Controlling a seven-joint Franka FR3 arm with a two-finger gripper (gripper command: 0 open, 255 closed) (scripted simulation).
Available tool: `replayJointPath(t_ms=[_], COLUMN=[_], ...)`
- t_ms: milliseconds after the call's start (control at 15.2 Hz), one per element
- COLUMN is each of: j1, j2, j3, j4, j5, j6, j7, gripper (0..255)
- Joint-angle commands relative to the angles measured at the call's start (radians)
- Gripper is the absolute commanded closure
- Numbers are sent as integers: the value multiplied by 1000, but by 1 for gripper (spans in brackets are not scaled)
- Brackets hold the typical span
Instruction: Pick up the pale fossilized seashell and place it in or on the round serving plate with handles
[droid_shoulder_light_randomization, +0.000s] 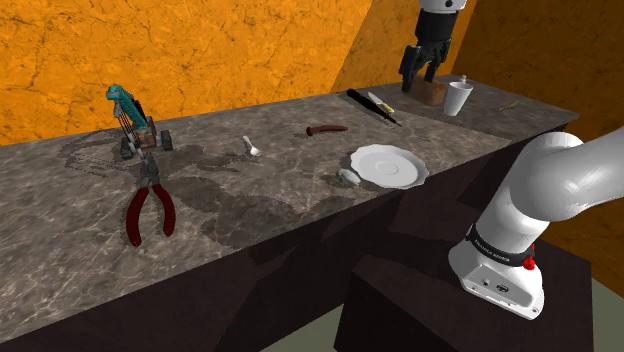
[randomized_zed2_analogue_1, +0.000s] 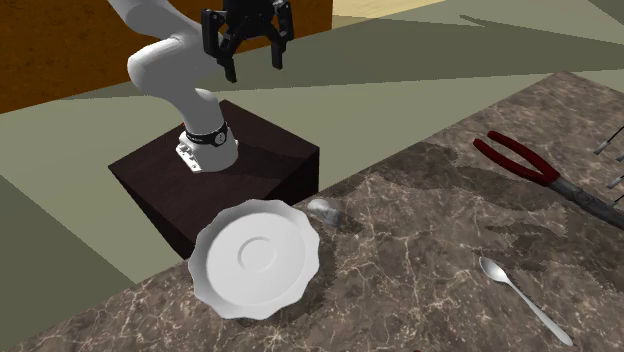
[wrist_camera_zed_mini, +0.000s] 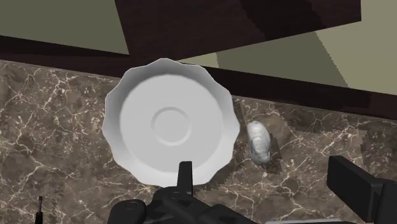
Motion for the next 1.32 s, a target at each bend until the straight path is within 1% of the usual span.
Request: replayJointPath(t_ms=[0, 330, 660, 990, 1254], j1=[0, 7, 14, 20, 23], j2=[0, 78, 199, 361, 514], j3=[0, 2, 5, 10, 16], j4=[0, -104, -174, -206, -203], j5=[0, 6, 10, 10, 8], j6=[0, 181, 372, 565, 715], j7=[0, 28, 56, 84, 107], gripper=[0, 0, 0, 0, 0])
